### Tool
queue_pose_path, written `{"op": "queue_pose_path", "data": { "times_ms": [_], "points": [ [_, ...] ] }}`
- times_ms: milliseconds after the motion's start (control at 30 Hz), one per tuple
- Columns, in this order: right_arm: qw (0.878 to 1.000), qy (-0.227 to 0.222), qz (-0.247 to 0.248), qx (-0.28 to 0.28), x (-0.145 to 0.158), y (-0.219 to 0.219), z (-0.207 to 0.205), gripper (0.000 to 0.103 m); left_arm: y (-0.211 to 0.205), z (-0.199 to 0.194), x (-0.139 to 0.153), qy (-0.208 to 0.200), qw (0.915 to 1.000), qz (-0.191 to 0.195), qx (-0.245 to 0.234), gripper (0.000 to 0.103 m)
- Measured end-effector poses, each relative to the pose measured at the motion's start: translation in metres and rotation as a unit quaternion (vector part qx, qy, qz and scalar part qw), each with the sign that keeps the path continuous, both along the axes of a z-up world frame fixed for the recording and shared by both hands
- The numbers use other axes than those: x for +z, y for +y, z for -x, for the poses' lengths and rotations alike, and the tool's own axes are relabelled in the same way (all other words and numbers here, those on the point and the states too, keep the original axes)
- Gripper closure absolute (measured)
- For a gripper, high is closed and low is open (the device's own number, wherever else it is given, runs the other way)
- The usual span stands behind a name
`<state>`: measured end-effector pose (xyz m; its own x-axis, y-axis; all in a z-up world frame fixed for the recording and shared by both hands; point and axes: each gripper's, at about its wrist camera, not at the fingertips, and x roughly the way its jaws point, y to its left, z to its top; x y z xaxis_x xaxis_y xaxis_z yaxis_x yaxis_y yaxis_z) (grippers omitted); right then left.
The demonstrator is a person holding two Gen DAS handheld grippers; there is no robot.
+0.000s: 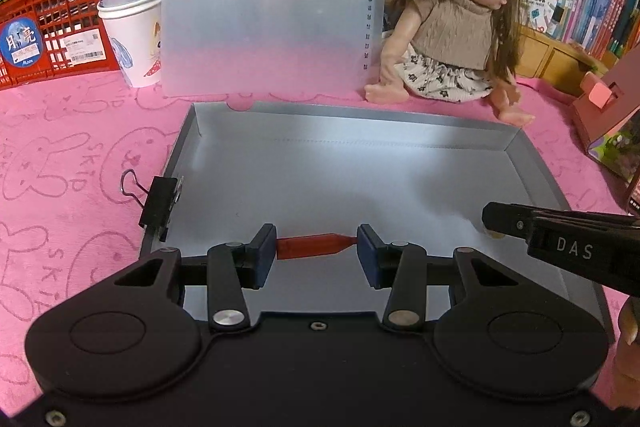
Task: Organize rigid objects
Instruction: 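Carry the crayon and nut in both tools over the white box, then open both tools to drop the crayon and nut into the box, then withdraw both tools from the box back toward the remaining objects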
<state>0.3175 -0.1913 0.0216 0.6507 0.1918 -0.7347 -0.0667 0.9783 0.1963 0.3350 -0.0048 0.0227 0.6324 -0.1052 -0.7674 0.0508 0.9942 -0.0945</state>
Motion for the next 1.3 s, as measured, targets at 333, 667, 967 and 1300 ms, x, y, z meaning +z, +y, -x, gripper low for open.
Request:
{"op": "queue_pose_path", "data": {
  "times_ms": [333,667,967,1300],
  "points": [
    [1.0,0.004,0.023,0.007,-0.001,0.006,0.0,0.081,-0.002,-0.002,-0.003,-0.002,1.0,-0.005,-0.006,0.061],
    [0.999,-0.022,0.022,0.01,0.011,0.005,0.012,0.054,0.003,0.007,0.009,-0.019,0.9998,0.007,-0.006,0.034],
    [0.997,-0.07,0.026,0.035,0.032,0.0,0.052,0.028,0.012,0.038,0.035,-0.055,0.9983,0.003,-0.02,0.02],
    [0.991,-0.115,0.023,0.066,0.048,-0.008,0.098,0.015,0.018,0.088,0.047,-0.074,0.9961,0.023,-0.043,0.017]
  ]
}}
